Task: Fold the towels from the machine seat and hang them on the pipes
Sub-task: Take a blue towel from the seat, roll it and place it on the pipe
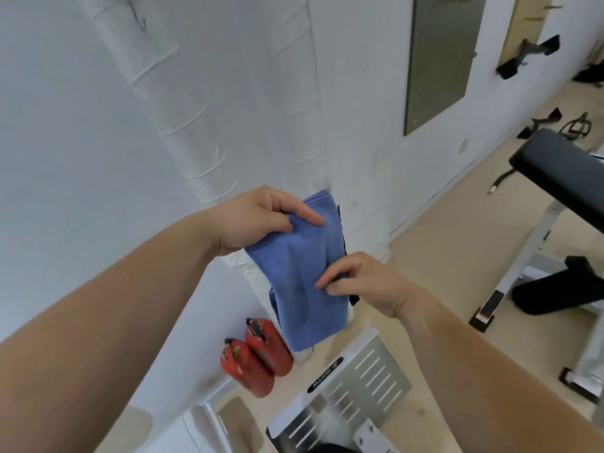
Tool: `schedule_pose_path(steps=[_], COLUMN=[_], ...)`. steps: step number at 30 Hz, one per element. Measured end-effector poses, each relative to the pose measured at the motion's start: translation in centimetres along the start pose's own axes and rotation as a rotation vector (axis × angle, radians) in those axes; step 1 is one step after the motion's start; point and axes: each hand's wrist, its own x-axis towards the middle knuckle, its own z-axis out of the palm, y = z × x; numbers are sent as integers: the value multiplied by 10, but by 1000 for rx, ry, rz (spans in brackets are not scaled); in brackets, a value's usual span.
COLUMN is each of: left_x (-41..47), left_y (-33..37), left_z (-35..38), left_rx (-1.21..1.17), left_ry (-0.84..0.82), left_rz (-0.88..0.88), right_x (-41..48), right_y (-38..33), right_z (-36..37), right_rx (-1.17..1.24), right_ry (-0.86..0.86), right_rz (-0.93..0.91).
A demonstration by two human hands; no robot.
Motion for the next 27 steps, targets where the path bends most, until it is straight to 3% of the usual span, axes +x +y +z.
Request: schedule_pose_path(steps=[6,12,14,18,21,27], left_x=[1,-14,-20,-36,-49,-66], left_y=[-47,-97,-109,-136,-154,-183], left_z=[-20,-18,-15,1,22,71], left_rx=[68,21,14,2,-54,-276], left_ry=[198,343,387,437,428,457], left_rz=[-147,-256,-278,-321,-349,-328], right_x=[12,-6,-17,-37,-46,-60], right_y=[50,76,83,97,106,120], right_z=[-1,-14,-19,-22,-20,-11], right_rx=[-366,-396,-259,93,229,64], right_ry=[-48,-69,-57,131,317,518], right_rz=[81,185,242,331,309,224])
